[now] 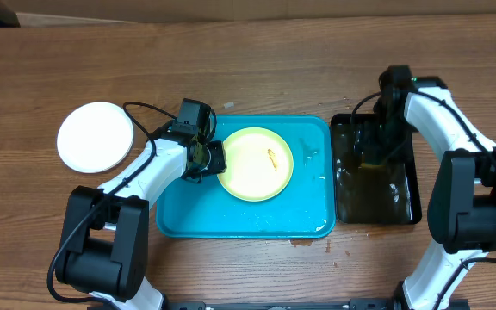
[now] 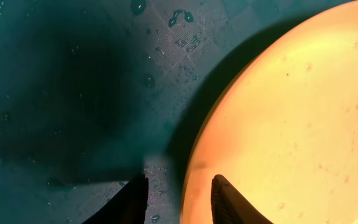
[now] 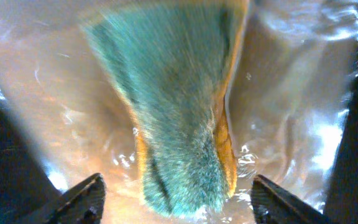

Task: Clean dirty plates on tray and stack at the side
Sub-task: 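Dip and rub the sponge in the black tray's water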

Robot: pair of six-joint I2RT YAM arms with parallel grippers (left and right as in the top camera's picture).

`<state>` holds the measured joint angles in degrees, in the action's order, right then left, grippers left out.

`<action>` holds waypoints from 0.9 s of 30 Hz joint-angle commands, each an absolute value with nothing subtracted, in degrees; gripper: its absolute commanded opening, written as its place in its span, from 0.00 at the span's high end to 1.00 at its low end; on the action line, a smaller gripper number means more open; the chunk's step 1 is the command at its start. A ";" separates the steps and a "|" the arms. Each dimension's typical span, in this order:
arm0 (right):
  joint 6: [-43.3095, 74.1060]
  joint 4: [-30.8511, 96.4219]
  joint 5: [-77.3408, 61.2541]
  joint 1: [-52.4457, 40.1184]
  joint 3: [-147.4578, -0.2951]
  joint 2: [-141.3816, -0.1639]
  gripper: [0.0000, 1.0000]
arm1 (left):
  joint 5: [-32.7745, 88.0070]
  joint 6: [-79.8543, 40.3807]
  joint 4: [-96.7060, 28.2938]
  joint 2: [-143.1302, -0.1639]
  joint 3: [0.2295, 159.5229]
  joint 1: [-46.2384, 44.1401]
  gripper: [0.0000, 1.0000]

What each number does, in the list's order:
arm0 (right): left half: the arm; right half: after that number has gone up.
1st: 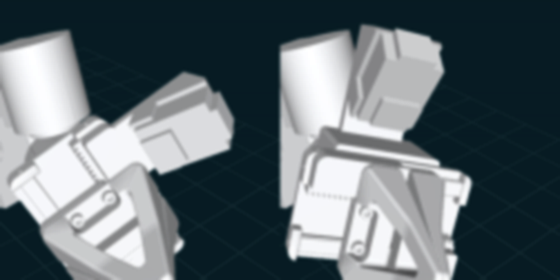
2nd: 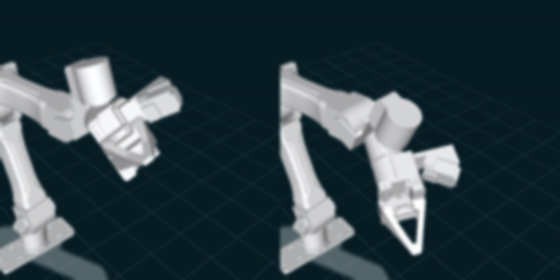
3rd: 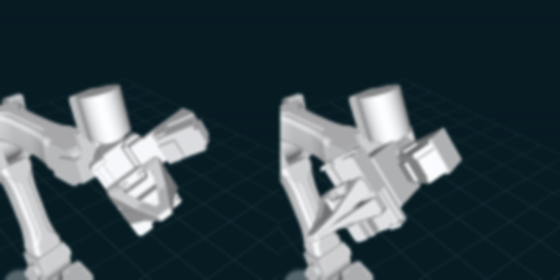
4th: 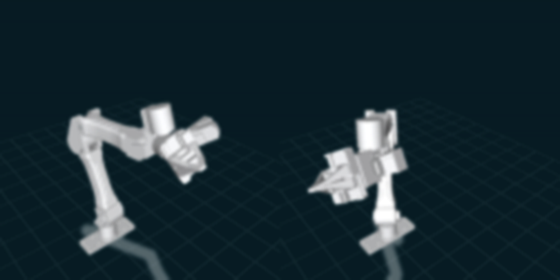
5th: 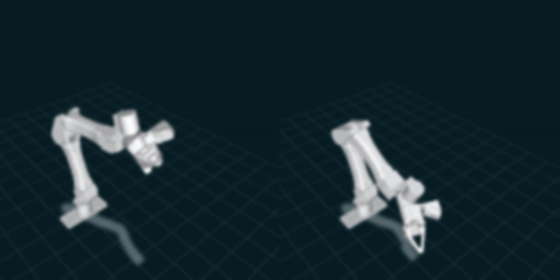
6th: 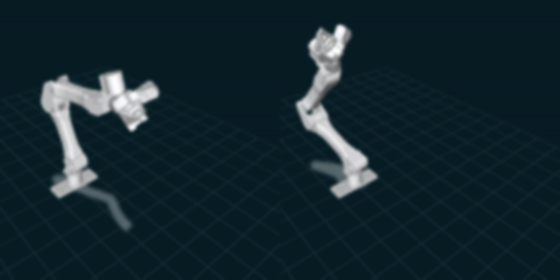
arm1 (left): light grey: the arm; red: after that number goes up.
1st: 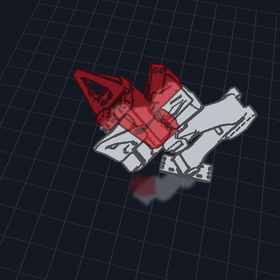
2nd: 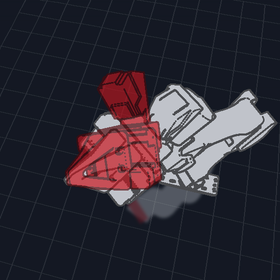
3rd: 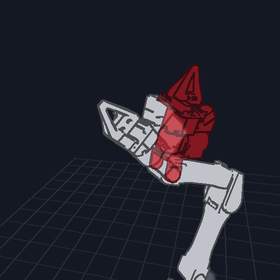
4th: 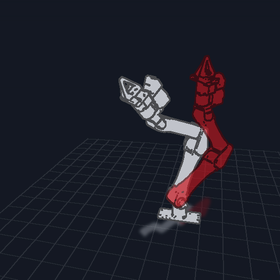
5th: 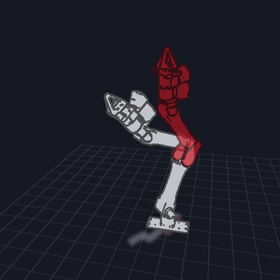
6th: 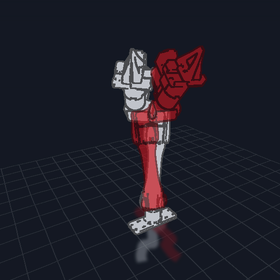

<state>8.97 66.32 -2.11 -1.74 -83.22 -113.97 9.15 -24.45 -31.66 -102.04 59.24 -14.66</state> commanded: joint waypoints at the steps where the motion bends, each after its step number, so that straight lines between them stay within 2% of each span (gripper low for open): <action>1: 9.21 65.84 -1.56 -1.48 -86.00 -113.71 0.18 | 9.02 -24.38 -31.46 -102.87 59.83 -15.14 0.64; 11: 9.23 55.40 2.46 -1.39 -82.26 -114.93 0.19 | 9.02 -24.36 -31.46 -102.87 59.83 -15.14 0.64; 17: 9.26 50.22 1.83 -1.39 -78.41 -114.96 0.23 | 8.99 -24.36 -31.46 -102.87 59.83 -15.14 0.64; 19: 9.26 48.99 1.80 -1.39 -77.89 -114.96 0.35 | 8.99 -24.36 -31.46 -102.87 59.83 -15.14 0.64; 21: 9.23 48.07 1.30 -1.39 -77.91 -114.96 0.55 | 8.99 -24.36 -31.44 -102.87 59.83 -15.14 0.64; 22: 9.23 47.81 0.97 -1.39 -77.89 -114.96 0.66 | 8.99 -24.36 -31.46 -102.87 59.83 -15.14 0.64; 24: 9.23 47.86 0.78 -1.39 -77.89 -114.96 0.96 | 8.95 -24.36 -31.46 -102.87 59.83 -15.14 0.64; 27: 9.23 48.36 0.71 -1.39 -77.89 -114.96 0.96 | 8.93 -24.36 -31.46 -102.87 59.83 -15.14 0.64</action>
